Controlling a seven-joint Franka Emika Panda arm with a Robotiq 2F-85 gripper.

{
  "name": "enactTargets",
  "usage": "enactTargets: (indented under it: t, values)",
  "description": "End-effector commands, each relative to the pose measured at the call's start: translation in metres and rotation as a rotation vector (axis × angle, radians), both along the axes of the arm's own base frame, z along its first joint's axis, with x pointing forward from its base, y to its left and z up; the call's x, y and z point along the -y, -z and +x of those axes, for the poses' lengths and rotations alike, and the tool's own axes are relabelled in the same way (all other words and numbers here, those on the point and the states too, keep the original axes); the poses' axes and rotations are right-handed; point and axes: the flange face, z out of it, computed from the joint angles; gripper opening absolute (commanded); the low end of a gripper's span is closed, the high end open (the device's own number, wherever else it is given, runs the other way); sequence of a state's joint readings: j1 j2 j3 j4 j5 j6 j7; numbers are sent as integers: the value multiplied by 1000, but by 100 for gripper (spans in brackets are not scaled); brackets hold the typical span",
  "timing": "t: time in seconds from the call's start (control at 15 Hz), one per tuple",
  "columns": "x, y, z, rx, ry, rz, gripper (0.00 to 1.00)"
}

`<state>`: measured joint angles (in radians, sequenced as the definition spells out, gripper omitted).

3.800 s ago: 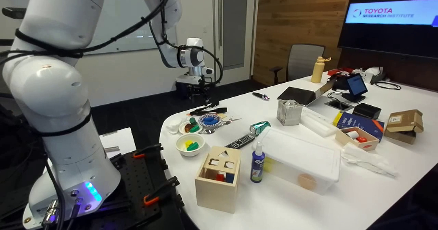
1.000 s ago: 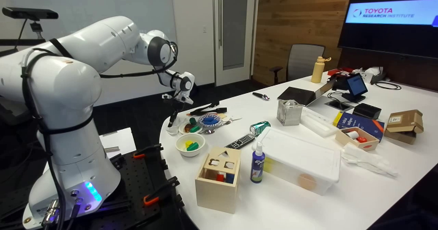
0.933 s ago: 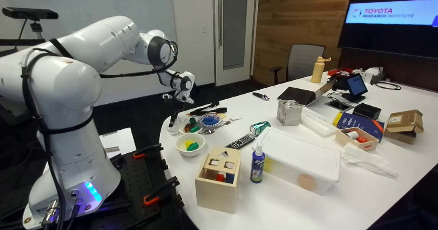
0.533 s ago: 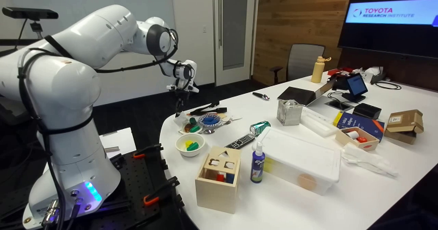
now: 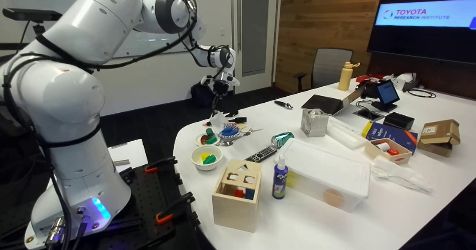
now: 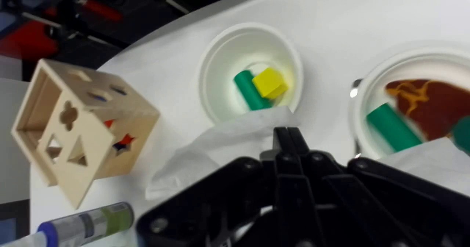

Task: Use the napkin to wipe the table

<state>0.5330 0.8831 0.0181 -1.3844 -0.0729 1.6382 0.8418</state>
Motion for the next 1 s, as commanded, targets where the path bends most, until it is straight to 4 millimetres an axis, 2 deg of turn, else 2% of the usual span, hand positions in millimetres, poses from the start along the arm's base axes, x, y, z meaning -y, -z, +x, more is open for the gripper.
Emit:
enactTargets:
  t: [0.0,0.13,0.2,0.27,0.4,0.47,0.6,0.93]
  values:
    - [92,0,42,-19,-86,-24,0]
    - [146,15,74,-4,-171,18,0]
    - [165,23,86,13,-220,69,0]
    - [179,31,94,23,-255,120,0]
    - [197,46,104,42,-317,221,0]
    - [201,52,106,47,-355,265,0]
    - [195,60,107,51,-433,347,0]
    - [150,66,98,-15,-630,537,0]
